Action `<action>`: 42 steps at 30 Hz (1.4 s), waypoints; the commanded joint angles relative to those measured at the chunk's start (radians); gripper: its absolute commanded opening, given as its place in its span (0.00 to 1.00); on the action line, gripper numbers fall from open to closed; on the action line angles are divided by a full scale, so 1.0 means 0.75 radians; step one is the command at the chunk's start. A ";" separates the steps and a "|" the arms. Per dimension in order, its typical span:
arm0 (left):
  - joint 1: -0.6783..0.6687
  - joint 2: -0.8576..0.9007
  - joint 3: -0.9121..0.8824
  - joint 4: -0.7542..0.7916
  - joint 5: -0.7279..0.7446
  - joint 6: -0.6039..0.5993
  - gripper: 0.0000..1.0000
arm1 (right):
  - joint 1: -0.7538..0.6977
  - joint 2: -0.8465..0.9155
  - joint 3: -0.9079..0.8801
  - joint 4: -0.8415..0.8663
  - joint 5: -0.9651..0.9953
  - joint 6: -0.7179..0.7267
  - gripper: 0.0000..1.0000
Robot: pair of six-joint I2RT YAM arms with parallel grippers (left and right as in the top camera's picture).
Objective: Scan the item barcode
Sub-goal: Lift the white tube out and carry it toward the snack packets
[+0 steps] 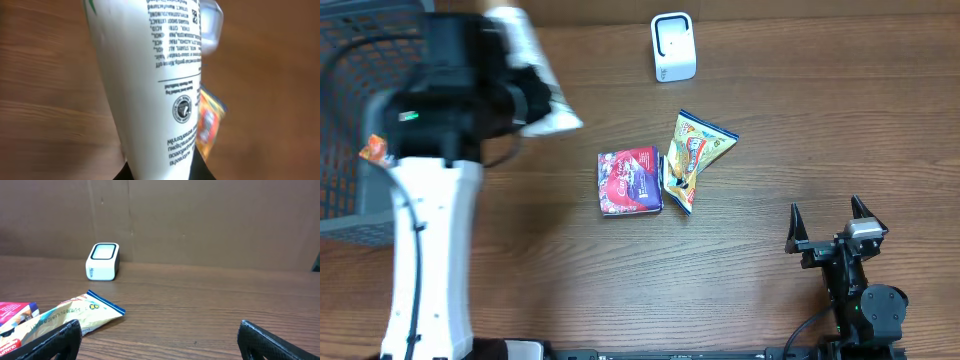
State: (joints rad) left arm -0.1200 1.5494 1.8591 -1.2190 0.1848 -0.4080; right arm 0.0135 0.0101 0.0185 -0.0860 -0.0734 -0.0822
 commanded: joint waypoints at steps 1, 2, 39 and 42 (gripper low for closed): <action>-0.210 0.086 0.028 0.006 0.025 0.049 0.04 | -0.004 -0.010 -0.013 0.008 0.004 0.006 1.00; -0.278 0.126 0.028 0.009 0.025 0.042 0.04 | -0.004 -0.010 -0.013 0.008 0.004 0.006 1.00; -0.767 0.866 0.030 0.239 0.173 -0.009 0.25 | -0.004 -0.010 -0.013 0.008 0.004 0.006 1.00; -0.745 0.863 0.061 0.198 0.174 -0.009 0.26 | -0.004 -0.010 -0.013 0.008 0.004 0.006 1.00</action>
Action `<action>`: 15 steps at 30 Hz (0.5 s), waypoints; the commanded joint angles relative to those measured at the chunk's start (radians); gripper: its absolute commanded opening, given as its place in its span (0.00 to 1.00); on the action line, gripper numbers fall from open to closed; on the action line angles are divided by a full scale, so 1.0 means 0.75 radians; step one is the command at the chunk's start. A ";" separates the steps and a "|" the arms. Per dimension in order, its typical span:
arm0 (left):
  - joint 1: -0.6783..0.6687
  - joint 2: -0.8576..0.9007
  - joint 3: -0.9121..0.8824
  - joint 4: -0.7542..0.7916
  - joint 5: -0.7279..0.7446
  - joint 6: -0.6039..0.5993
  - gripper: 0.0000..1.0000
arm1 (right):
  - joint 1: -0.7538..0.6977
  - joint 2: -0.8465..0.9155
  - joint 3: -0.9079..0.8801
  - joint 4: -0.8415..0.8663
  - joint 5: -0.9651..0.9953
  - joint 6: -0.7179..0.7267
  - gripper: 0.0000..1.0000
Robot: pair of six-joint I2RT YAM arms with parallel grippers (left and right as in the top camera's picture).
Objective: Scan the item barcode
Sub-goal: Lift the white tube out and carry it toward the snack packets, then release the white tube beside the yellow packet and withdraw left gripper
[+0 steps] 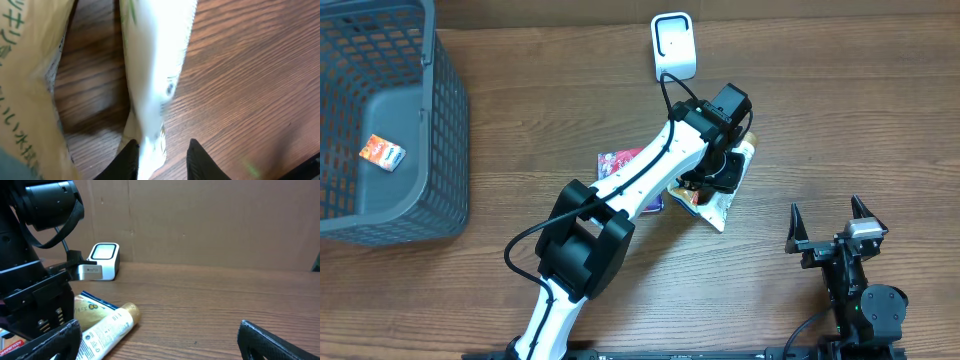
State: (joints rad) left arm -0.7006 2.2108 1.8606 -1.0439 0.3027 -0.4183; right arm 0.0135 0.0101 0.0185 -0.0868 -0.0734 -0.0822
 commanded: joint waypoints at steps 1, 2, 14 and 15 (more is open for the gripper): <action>0.041 -0.019 0.090 -0.070 0.017 0.005 0.26 | -0.004 -0.010 -0.013 0.009 0.004 0.006 1.00; 0.052 -0.019 0.117 -0.100 0.017 0.007 0.26 | -0.004 -0.010 -0.013 0.009 0.004 0.006 1.00; 0.233 -0.020 1.000 -0.720 0.002 0.151 0.39 | -0.004 -0.010 -0.013 0.009 0.004 0.006 1.00; 0.247 -0.020 1.058 -0.752 -0.002 0.154 0.43 | -0.004 -0.010 -0.013 0.009 0.004 0.006 1.00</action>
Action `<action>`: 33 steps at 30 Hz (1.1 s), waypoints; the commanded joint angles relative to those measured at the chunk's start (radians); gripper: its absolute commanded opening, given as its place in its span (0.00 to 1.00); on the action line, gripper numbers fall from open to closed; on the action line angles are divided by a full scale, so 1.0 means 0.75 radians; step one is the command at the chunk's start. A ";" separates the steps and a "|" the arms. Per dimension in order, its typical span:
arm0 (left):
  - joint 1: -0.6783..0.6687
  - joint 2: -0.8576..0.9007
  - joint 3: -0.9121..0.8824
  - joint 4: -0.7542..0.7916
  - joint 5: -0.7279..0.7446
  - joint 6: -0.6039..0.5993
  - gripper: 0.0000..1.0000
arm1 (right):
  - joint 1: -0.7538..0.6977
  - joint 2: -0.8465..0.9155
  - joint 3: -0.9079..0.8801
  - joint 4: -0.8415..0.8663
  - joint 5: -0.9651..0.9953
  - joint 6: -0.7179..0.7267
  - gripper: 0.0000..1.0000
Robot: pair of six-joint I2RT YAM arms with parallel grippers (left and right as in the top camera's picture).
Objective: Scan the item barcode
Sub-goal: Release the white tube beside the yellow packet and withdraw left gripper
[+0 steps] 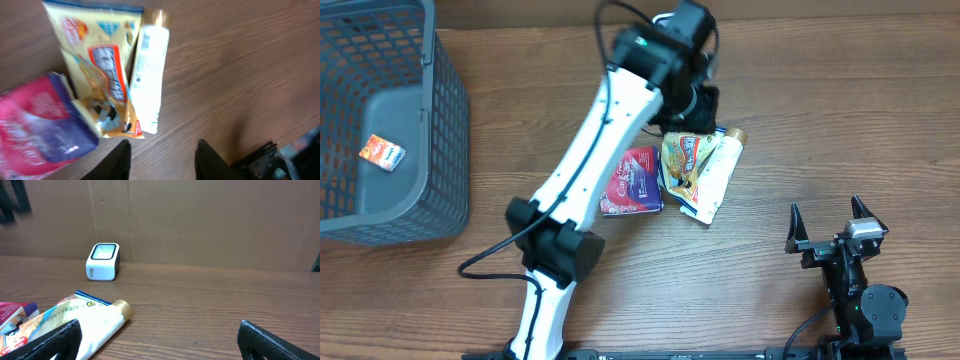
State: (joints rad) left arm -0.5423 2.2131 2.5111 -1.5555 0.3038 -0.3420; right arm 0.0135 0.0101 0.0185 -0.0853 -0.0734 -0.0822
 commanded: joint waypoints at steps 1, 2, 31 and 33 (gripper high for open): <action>0.052 -0.023 0.250 -0.101 -0.006 0.058 0.51 | -0.004 -0.010 -0.013 0.007 0.004 0.006 1.00; 0.072 -0.023 0.314 -0.135 -0.006 0.073 0.62 | -0.004 -0.010 -0.013 0.007 0.004 0.006 1.00; 1.363 -0.484 0.339 -0.178 -0.336 -0.137 1.00 | -0.004 -0.010 -0.013 0.007 0.004 0.006 1.00; 1.412 -0.454 0.280 -0.155 -0.450 -0.183 1.00 | -0.004 -0.010 -0.013 0.007 0.004 0.006 1.00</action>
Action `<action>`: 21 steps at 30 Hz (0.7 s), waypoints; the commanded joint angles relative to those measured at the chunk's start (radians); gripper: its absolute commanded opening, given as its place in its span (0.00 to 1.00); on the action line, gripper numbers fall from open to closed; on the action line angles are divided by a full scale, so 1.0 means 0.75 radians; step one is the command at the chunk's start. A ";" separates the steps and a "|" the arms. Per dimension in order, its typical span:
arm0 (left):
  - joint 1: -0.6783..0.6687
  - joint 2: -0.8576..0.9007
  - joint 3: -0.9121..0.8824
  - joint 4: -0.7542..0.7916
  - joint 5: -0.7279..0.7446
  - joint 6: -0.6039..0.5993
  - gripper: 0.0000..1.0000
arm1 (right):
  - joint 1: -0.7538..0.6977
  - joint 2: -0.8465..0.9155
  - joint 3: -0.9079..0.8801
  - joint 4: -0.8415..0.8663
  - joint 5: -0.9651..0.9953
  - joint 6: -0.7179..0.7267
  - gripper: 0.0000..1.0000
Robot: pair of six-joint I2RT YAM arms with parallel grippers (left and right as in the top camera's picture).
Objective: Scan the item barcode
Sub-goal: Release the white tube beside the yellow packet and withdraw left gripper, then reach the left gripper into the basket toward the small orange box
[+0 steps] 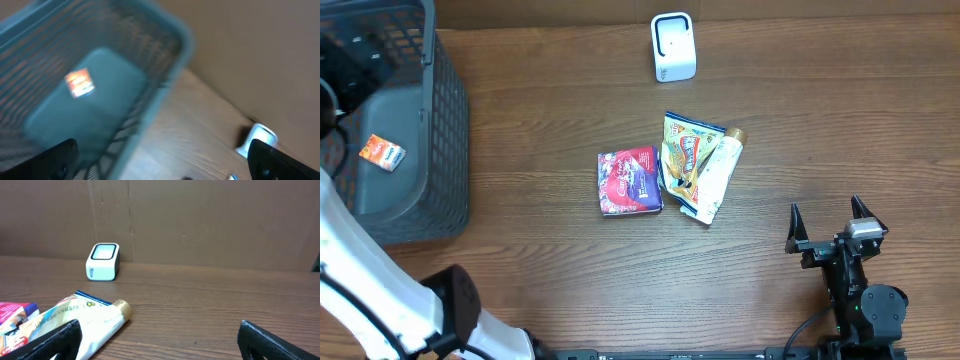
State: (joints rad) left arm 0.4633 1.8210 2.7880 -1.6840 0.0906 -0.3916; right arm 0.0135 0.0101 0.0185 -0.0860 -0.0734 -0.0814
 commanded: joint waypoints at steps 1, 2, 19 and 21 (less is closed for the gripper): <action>0.089 0.083 -0.111 0.035 -0.223 -0.117 1.00 | -0.004 -0.010 -0.013 0.008 0.004 0.005 1.00; 0.107 0.107 -0.136 0.055 -0.287 -0.117 1.00 | -0.004 -0.010 -0.013 0.008 0.004 0.005 1.00; 0.137 0.596 -0.164 0.102 -0.345 -0.137 1.00 | -0.004 -0.010 -0.013 0.008 0.004 0.005 1.00; 0.136 0.641 -0.164 0.126 -0.346 -0.137 1.00 | -0.004 -0.010 -0.013 0.008 0.004 0.005 1.00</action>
State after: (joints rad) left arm 0.5755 2.2539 2.6686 -1.6073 -0.1440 -0.4808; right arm 0.0135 0.0101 0.0185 -0.0856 -0.0731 -0.0822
